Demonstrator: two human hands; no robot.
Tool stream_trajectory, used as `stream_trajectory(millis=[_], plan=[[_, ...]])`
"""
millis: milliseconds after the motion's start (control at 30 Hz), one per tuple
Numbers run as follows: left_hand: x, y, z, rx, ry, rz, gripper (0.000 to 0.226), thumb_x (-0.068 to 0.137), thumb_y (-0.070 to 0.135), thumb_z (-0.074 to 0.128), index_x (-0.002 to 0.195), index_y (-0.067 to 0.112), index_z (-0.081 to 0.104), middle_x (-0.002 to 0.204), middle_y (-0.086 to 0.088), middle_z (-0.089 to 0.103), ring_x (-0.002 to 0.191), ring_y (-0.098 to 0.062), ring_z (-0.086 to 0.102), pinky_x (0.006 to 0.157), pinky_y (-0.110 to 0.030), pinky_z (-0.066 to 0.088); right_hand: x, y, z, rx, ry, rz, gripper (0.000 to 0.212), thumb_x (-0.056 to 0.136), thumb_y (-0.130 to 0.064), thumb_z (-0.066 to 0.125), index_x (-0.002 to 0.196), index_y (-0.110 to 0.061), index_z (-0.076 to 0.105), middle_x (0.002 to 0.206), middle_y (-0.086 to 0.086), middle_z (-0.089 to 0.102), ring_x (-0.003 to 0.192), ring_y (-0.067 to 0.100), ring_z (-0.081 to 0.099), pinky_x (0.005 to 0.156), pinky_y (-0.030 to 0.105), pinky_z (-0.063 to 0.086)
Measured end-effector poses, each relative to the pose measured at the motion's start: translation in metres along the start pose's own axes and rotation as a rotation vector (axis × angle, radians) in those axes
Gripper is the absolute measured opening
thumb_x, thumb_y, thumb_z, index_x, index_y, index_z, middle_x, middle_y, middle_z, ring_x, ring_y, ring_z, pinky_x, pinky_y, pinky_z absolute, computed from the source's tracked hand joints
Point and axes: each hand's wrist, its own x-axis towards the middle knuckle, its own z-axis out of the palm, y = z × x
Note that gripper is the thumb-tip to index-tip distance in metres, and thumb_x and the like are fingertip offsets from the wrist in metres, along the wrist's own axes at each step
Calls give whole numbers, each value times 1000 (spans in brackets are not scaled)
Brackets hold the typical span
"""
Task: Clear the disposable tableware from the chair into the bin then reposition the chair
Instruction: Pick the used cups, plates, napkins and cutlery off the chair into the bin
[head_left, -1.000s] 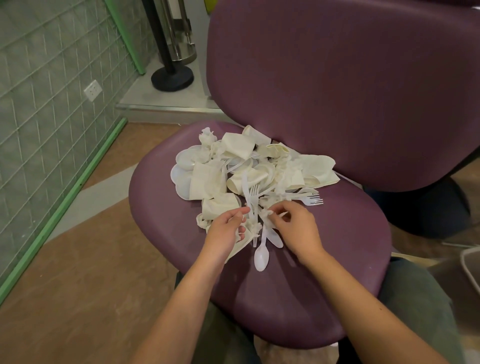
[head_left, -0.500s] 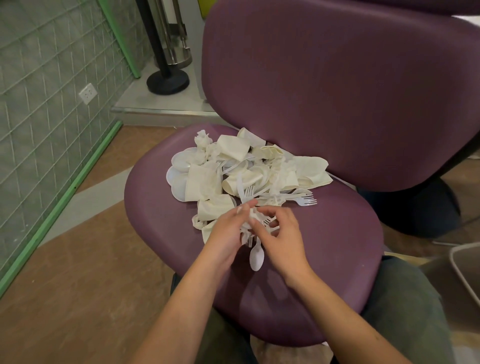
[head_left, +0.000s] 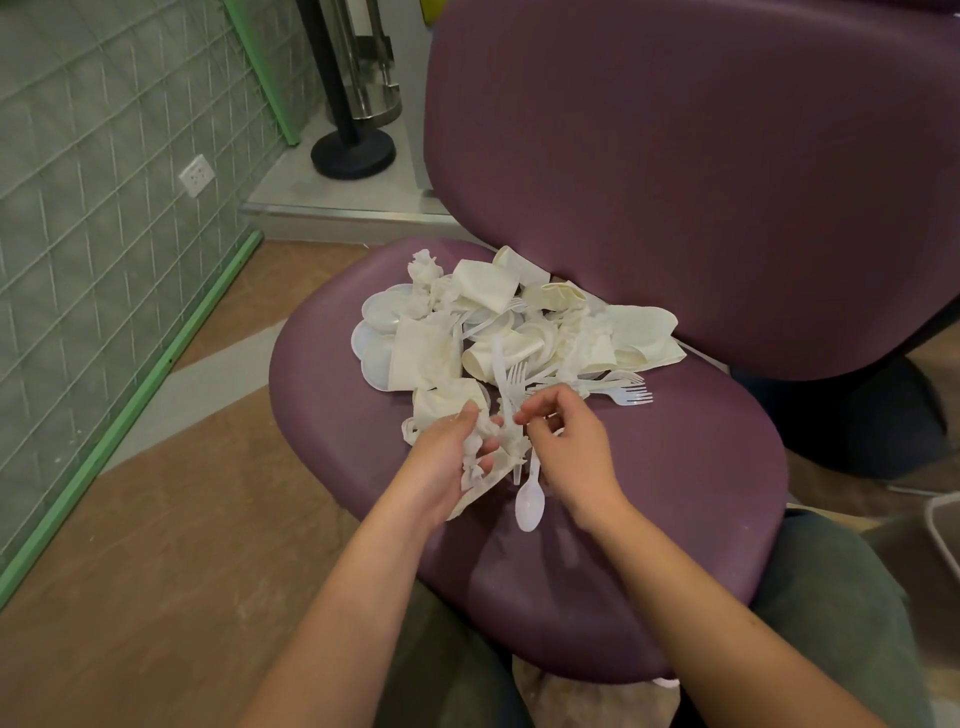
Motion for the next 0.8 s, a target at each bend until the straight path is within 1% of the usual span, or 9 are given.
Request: stream_trajectory(millis=[67, 100, 200, 300, 367, 467, 533, 667, 800], plan=[[0, -1, -4, 5, 4, 29, 30, 106, 25, 36, 99, 5, 57, 97, 0, 68, 69, -6, 68, 58, -17, 53, 8, 13, -1, -275, -23, -58, 28, 83, -3, 51, 96, -23, 64, 96, -12, 65, 90, 11, 54, 77, 25, 45], [1, -1, -5, 5, 22, 40, 27, 106, 23, 36, 99, 6, 56, 99, -2, 66, 74, -9, 68, 60, -17, 53, 10, 19, -1, -432, -73, -102, 32, 84, -7, 52, 105, -27, 65, 102, -12, 61, 98, 12, 49, 84, 28, 45], [3, -1, -7, -18, 105, 63, 19, 103, 18, 43, 89, 9, 51, 83, -4, 53, 68, -13, 58, 59, -21, 47, 14, 31, 2, -831, -224, -222, 41, 90, -22, 53, 129, -36, 57, 115, -6, 52, 109, 19, 40, 95, 32, 39], [3, -2, -7, 11, 156, 76, 24, 101, 24, 50, 81, 11, 48, 73, -3, 44, 57, -13, 48, 48, -19, 43, 15, 35, 3, -957, -227, -296, 28, 93, -30, 55, 120, -35, 65, 111, -5, 55, 109, 22, 44, 90, 32, 37], [2, -3, -7, 55, 177, 79, 19, 100, 26, 51, 89, 11, 53, 73, -3, 44, 56, -13, 45, 46, -19, 40, 16, 34, 1, -903, -182, -288, 20, 94, -29, 55, 107, -31, 71, 104, -7, 60, 105, 22, 46, 87, 32, 37], [0, -3, -7, 60, 155, 76, 16, 99, 22, 49, 111, 16, 57, 79, -2, 48, 59, -13, 47, 54, -21, 43, 16, 30, -6, -700, -95, -222, 14, 94, -23, 58, 99, -24, 71, 99, -9, 66, 100, 19, 49, 88, 33, 39], [0, -4, -7, 82, 131, 87, 19, 100, 24, 47, 116, 20, 58, 83, -2, 49, 62, -13, 47, 60, -23, 44, 14, 26, -11, -518, -46, -180, 11, 94, -20, 59, 95, -22, 69, 95, -11, 65, 97, 16, 49, 87, 32, 42], [0, -4, 2, 123, 94, 55, 28, 96, 39, 53, 117, 21, 60, 92, -1, 49, 68, -12, 49, 63, -23, 48, 6, 12, -18, -185, -60, -109, 9, 95, -14, 59, 93, -19, 67, 93, -13, 62, 91, 9, 52, 75, 11, 38], [2, -7, 9, 211, 81, 82, 36, 99, 42, 46, 123, 19, 58, 96, -1, 49, 71, -12, 49, 62, -21, 49, 0, 6, -16, -166, -83, -87, 12, 95, -12, 57, 95, -20, 66, 93, -13, 64, 84, 1, 54, 71, 6, 37]])
